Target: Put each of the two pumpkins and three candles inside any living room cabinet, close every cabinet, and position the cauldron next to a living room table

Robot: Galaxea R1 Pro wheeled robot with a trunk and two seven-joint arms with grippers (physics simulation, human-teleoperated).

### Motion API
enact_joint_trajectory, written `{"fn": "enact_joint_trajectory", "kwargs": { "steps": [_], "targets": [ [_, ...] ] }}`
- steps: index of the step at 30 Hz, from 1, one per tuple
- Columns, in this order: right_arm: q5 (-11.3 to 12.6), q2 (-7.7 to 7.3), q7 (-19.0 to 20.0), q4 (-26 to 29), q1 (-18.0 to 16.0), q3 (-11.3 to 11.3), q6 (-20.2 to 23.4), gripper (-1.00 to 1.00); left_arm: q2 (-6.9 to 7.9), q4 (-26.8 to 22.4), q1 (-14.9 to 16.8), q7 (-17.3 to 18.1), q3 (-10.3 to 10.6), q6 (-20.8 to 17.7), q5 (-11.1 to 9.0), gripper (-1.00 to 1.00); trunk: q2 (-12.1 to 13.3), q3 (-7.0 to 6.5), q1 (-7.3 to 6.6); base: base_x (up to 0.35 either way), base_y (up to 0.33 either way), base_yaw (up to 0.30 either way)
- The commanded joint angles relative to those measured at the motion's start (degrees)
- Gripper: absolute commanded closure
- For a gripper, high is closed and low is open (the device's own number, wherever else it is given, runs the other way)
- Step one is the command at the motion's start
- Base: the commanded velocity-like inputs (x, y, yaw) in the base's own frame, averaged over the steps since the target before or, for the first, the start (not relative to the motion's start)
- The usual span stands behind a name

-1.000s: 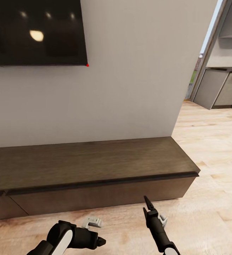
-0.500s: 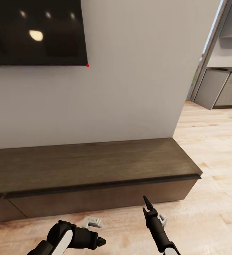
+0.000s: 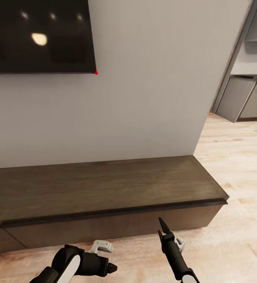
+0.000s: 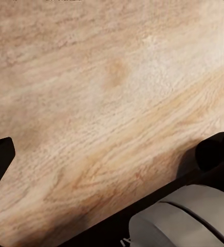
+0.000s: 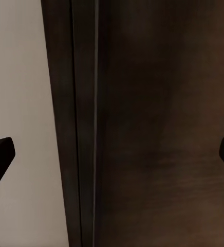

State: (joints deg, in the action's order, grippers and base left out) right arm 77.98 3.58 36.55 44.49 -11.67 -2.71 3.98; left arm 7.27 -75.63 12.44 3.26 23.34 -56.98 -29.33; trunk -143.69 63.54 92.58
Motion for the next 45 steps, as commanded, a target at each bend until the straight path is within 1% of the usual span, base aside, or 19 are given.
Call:
{"fn": "enact_joint_trajectory", "kwargs": {
  "steps": [1,24,45],
  "targets": [
    [0.6,0.01,0.2,0.0,0.0,0.0,0.4,-1.00,0.03,0.0,0.0,0.3,0.0,-0.1,0.4,-1.00,0.0,0.05,-0.01,0.016,0.000,0.000],
    [0.5,0.02,0.2,0.0,0.0,0.0,0.3,-1.00,0.02,0.0,0.0,0.3,0.1,-0.1,0.2,-1.00,0.0,0.05,-0.01,0.066,0.005,0.000],
    [0.5,0.02,0.1,0.0,0.0,0.0,0.3,-1.00,-0.06,0.0,0.0,0.3,0.2,-0.1,0.3,-1.00,0.0,0.05,-0.01,0.029,0.000,0.000]
  ]
}}
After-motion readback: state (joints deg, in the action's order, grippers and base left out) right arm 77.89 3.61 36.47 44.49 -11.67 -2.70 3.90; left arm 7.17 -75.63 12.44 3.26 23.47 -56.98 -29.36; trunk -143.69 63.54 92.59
